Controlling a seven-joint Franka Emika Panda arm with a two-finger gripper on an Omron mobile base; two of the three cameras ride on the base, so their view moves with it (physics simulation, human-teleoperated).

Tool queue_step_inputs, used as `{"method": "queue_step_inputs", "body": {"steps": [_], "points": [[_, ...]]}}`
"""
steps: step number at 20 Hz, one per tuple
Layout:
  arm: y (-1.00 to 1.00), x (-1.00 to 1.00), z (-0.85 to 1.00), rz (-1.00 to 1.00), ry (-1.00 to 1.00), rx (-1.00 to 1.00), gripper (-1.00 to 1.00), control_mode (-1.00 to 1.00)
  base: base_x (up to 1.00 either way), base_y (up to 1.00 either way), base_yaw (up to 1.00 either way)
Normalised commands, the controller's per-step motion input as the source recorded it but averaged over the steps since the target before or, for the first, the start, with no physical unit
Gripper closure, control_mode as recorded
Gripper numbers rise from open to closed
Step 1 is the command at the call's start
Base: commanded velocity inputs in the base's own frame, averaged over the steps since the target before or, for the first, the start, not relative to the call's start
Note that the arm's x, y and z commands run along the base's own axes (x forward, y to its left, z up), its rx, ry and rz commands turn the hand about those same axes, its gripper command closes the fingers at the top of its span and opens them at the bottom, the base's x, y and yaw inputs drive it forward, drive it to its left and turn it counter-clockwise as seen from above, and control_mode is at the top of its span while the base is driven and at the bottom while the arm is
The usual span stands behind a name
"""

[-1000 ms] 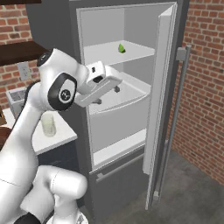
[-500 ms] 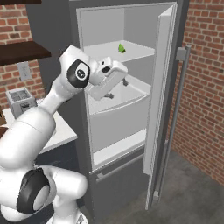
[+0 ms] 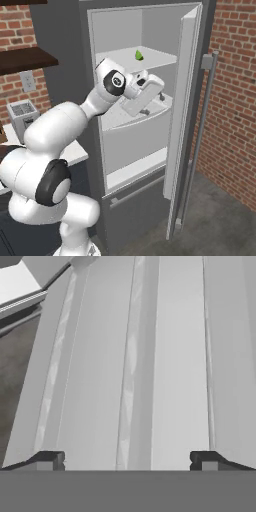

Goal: Grab a lemon wedge from the fridge and one ice cube from the ice bowl, and put them in the glass of lemonade.

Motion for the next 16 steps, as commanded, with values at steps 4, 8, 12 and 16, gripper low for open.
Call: {"method": "queue_step_inputs", "body": {"steps": [4, 8, 12, 16], "points": [[-0.80, 0.10, -0.21, 0.00, 0.02, 0.00, -1.00, -1.00, 0.00, 0.00, 0.00], [-0.91, 0.13, -0.16, 0.00, 0.00, 0.00, -1.00, -1.00, 0.00, 0.00, 0.00], [-0.96, 0.19, -0.12, 0.00, 0.00, 0.00, -1.00, -1.00, 0.00, 0.00, 0.00], [-1.00, 0.26, -0.16, 0.00, 0.00, 0.00, -1.00, -1.00, 0.00, 0.00, 0.00]]}}
